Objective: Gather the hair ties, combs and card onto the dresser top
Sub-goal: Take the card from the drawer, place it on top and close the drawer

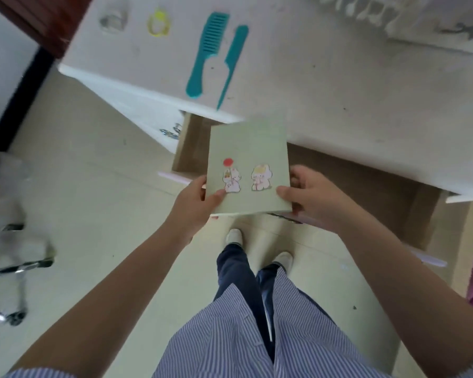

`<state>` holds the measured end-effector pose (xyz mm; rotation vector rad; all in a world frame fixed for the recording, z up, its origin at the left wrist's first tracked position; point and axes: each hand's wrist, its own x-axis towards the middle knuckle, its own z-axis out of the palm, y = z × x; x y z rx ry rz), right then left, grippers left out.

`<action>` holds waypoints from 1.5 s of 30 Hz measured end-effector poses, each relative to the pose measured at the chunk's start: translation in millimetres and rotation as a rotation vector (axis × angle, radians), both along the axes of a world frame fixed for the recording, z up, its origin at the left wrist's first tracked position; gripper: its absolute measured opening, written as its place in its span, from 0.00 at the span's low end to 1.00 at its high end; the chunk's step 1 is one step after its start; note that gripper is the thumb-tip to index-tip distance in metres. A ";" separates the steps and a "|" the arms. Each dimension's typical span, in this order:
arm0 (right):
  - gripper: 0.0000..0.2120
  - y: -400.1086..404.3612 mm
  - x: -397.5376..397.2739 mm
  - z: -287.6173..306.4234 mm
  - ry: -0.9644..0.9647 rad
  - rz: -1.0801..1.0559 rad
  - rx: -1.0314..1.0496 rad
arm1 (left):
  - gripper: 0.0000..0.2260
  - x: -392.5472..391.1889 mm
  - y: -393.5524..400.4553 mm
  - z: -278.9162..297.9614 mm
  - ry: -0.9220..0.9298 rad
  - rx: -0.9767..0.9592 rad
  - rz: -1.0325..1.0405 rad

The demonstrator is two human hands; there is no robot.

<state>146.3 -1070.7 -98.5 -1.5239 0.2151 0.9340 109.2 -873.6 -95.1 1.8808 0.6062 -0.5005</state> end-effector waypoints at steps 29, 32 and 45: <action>0.47 -61.4 -45.0 -101.5 -0.704 0.577 -1.236 | 0.26 25.6 -14.5 -143.6 -0.859 1.048 -1.213; 0.52 -72.2 -41.9 -101.5 -0.726 0.589 -1.301 | 0.26 34.7 -8.9 -150.6 -0.957 1.141 -1.206; 0.58 -95.4 21.2 -86.8 -0.647 0.304 -1.264 | 0.42 102.4 -36.2 -87.9 -0.542 1.184 -1.094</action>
